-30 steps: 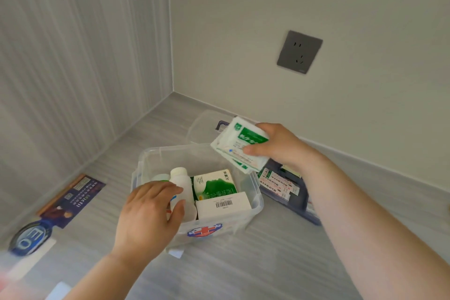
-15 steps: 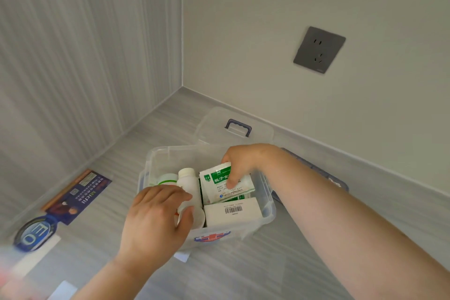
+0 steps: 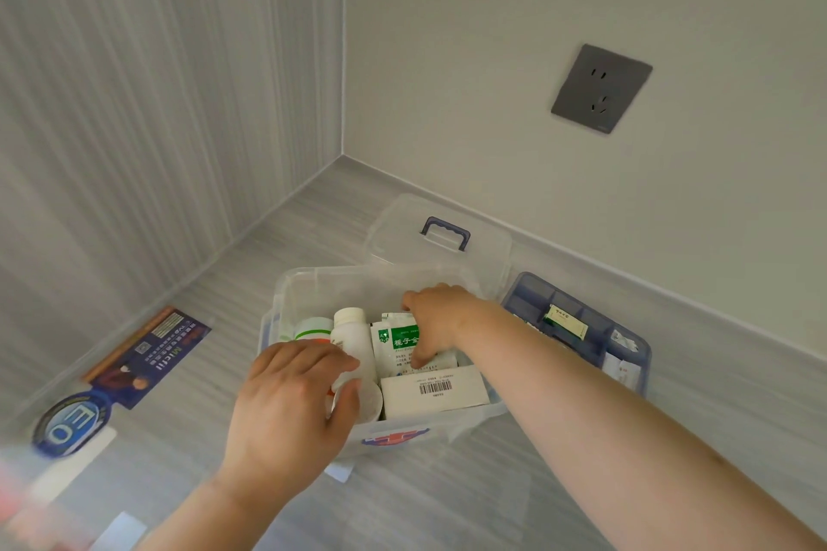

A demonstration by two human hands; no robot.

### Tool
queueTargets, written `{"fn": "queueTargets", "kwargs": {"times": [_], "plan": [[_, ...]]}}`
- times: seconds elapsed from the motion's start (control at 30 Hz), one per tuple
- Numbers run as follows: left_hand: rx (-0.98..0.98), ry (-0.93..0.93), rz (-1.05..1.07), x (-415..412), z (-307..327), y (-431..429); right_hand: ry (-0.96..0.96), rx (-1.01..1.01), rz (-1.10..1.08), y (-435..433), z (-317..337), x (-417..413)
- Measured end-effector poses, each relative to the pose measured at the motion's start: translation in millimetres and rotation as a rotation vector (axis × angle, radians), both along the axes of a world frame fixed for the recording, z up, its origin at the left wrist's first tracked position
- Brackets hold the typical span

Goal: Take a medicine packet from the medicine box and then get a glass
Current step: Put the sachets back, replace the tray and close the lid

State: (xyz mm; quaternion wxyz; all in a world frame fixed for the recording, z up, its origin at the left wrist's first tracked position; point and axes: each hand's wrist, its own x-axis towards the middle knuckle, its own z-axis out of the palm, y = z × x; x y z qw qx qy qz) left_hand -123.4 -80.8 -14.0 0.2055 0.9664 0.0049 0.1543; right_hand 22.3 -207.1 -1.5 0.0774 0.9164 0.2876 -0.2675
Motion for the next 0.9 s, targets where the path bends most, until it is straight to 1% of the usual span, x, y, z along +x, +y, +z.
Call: {"fn": "queueTargets", "kwargs": {"times": [0.13, 0.23, 0.3, 0.37, 0.43, 0.5, 0.53, 0.6, 0.67, 0.73, 0.77, 0.83, 0.9], "plan": [[0.023, -0.007, -0.015, 0.5, 0.2, 0.0, -0.050, 0.001, 0.016, -1.4, -3.0, -3.7], [0.014, -0.016, -0.009, 0.5, -1.3, 0.0, -0.087, 0.094, 0.002, -5.0, 1.2, -8.2], [-0.004, -0.033, -0.004, 0.4, -2.9, 0.6, -0.087, 0.241, -0.027, -11.7, 8.8, -11.9], [-0.007, -0.061, -0.007, 0.4, -4.1, 1.0, -0.119, 0.447, -0.081, -25.2, 18.6, -15.6], [0.007, -0.080, -0.021, 0.0, -4.2, 0.6, -0.216, 0.633, -0.178, -48.7, 25.9, -18.1], [0.036, -0.086, -0.042, 0.6, -3.0, -0.3, -0.322, 0.721, -0.330, -81.9, 26.5, -18.1], [0.057, -0.081, -0.049, 1.0, -1.7, -1.6, -0.367, 0.721, -0.418, -100.7, 23.4, -17.0], [0.091, -0.055, -0.050, 2.2, 3.1, -8.3, -0.413, 0.651, -0.594, -137.9, 11.7, -14.3], [0.091, -0.026, -0.056, 5.8, 8.6, -21.4, -0.386, 0.549, -0.764, -169.4, -3.9, -13.7], [0.072, -0.012, -0.112, 12.5, 13.2, -38.2, -0.346, 0.479, -0.879, -190.7, -19.6, -15.8], [0.055, -0.012, -0.160, 18.1, 15.0, -46.4, -0.335, 0.446, -0.899, -197.4, -26.8, -16.9], [0.033, -0.020, -0.275, 35.7, 20.6, -62.5, -0.340, 0.333, -0.867, -204.3, -38.3, -17.1], [0.078, 0.058, -0.427, 61.2, 27.0, -82.2, -0.363, 0.232, -0.809, -205.2, -45.2, -16.1]]}}
